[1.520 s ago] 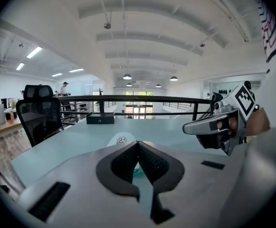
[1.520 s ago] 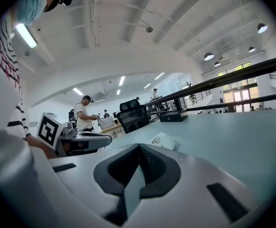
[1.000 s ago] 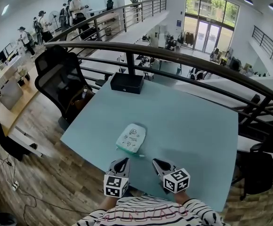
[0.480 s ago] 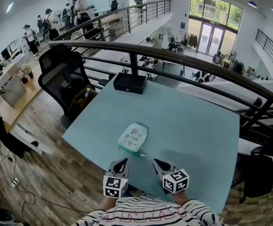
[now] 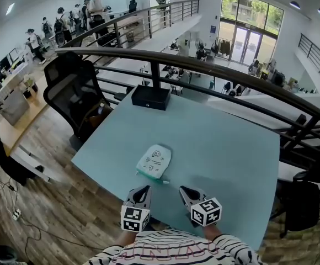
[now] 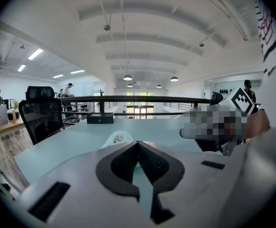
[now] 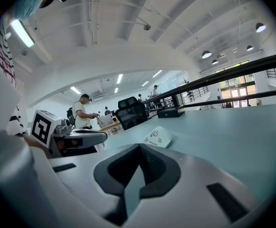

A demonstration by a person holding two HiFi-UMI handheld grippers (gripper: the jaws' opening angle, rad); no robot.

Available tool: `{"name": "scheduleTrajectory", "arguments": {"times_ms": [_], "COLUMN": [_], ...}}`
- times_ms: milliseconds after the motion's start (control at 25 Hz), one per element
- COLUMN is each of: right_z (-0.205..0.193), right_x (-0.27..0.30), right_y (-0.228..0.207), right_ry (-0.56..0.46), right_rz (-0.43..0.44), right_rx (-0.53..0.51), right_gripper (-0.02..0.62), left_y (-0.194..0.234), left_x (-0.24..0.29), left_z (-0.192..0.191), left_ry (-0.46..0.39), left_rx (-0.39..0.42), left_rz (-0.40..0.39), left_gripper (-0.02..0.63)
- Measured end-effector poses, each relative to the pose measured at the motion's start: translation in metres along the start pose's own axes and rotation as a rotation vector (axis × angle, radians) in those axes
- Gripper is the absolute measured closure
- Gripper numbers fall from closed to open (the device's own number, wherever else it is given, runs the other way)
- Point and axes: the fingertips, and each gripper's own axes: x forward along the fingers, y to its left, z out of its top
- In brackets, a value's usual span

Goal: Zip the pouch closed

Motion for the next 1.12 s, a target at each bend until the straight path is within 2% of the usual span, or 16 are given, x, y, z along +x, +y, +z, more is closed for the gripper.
{"name": "scheduleTrajectory", "arguments": {"times_ms": [600, 840, 1000, 1120], "right_z": [0.003, 0.013, 0.022, 0.032], "right_x": [0.006, 0.011, 0.026, 0.04], "right_y": [-0.002, -0.01, -0.02, -0.019], "right_ry": [0.0, -0.063, -0.042, -0.056], "right_rz": [0.0, -0.05, -0.112, -0.094], "right_rx": [0.01, 0.024, -0.071, -0.06], "right_gripper": [0.569, 0.568, 0.566, 0.566], "left_y": [0.005, 0.013, 0.034, 0.05], "left_x": [0.003, 0.007, 0.012, 0.014], "left_z": [-0.001, -0.004, 0.001, 0.0], "left_ry": [0.018, 0.013, 0.002, 0.012], "left_rx": [0.004, -0.007, 0.001, -0.007], "left_rz": [-0.003, -0.014, 0.013, 0.02], "left_gripper": [0.581, 0.58, 0.58, 0.578]}}
